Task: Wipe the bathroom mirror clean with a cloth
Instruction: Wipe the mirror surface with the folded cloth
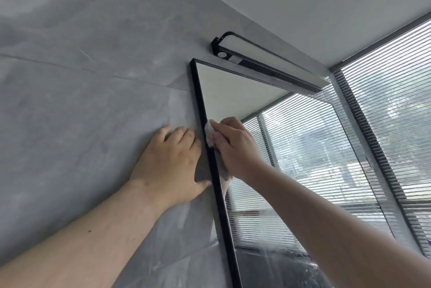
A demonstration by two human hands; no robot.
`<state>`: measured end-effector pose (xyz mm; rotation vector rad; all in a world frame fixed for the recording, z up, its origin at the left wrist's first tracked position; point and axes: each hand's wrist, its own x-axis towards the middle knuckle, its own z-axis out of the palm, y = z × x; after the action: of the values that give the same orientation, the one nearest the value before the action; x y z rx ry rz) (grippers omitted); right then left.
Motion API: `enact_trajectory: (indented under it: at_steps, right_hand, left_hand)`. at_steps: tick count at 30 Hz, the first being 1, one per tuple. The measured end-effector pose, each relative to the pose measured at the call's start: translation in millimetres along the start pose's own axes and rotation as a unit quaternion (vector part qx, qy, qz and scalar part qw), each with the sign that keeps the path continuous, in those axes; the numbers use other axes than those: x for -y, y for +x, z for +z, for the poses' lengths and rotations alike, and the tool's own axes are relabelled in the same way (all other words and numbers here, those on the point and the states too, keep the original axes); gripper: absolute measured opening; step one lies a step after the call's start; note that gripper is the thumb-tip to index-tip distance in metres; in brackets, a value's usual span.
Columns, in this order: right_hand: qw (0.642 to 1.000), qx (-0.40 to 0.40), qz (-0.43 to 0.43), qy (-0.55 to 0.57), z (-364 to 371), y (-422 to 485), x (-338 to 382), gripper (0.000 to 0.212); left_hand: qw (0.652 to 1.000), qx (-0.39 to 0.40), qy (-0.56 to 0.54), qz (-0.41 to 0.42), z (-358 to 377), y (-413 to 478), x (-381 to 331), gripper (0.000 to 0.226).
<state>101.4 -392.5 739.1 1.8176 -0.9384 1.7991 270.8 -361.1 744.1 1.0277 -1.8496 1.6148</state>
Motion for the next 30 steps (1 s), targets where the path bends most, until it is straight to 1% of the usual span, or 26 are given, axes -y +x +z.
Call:
enact_trajectory:
  at_steps: [2, 3, 4, 6, 7, 8, 10, 13, 17, 20, 22, 26, 30]
  right_hand:
    - [1.000, -0.003, -0.020, 0.003, -2, -8, -6, 0.032]
    - [1.000, -0.013, -0.028, 0.005, -3, -9, -9, 0.031]
    - [0.999, -0.024, -0.030, 0.010, -4, -8, -11, 0.031]
    - [0.999, -0.042, -0.022, 0.023, -3, -3, -11, 0.031]
    - [0.998, -0.048, -0.018, 0.029, -3, 1, -11, 0.030]
    - [0.998, -0.053, -0.013, 0.034, -3, 6, -9, 0.029]
    - [0.998, -0.058, 0.004, 0.039, -3, 22, -3, 0.027]
    - [0.995, -0.078, 0.014, 0.055, 0, 57, 6, 0.025]
    - [0.991, -0.114, 0.022, 0.068, 5, 108, 17, 0.024]
    - [0.989, -0.134, 0.024, 0.060, 5, 142, 19, 0.024]
    - [0.987, -0.144, 0.033, 0.058, 4, 159, 16, 0.024]
    - [0.983, -0.156, 0.039, 0.087, 4, 174, 2, 0.022]
    - [0.981, -0.172, 0.041, 0.082, -4, 178, -22, 0.022]
  left_hand:
    - [0.999, -0.034, -0.010, 0.007, -3, 13, 5, 0.068]
    - [0.999, -0.041, -0.011, 0.006, -6, 21, 7, 0.066]
    - [0.999, -0.035, -0.012, -0.002, -9, 28, 10, 0.076]
    - [0.999, -0.003, 0.006, -0.035, -10, 38, 15, 0.110]
    - [0.999, 0.010, 0.013, -0.044, -10, 41, 17, 0.119]
    - [0.999, 0.020, 0.016, -0.046, -7, 41, 18, 0.121]
    - [0.999, 0.030, 0.025, -0.035, -4, 39, 18, 0.116]
    - [0.999, 0.019, 0.040, -0.026, -1, 37, 16, 0.108]
    - [0.999, 0.017, 0.039, -0.019, 2, 35, 13, 0.107]
    - [1.000, -0.006, 0.021, -0.016, 2, 33, 14, 0.107]
    - [1.000, -0.014, 0.010, -0.012, 2, 33, 14, 0.106]
    - [1.000, -0.002, 0.002, -0.002, 0, 38, 17, 0.105]
    - [0.999, -0.028, -0.025, 0.012, -6, 50, 24, 0.088]
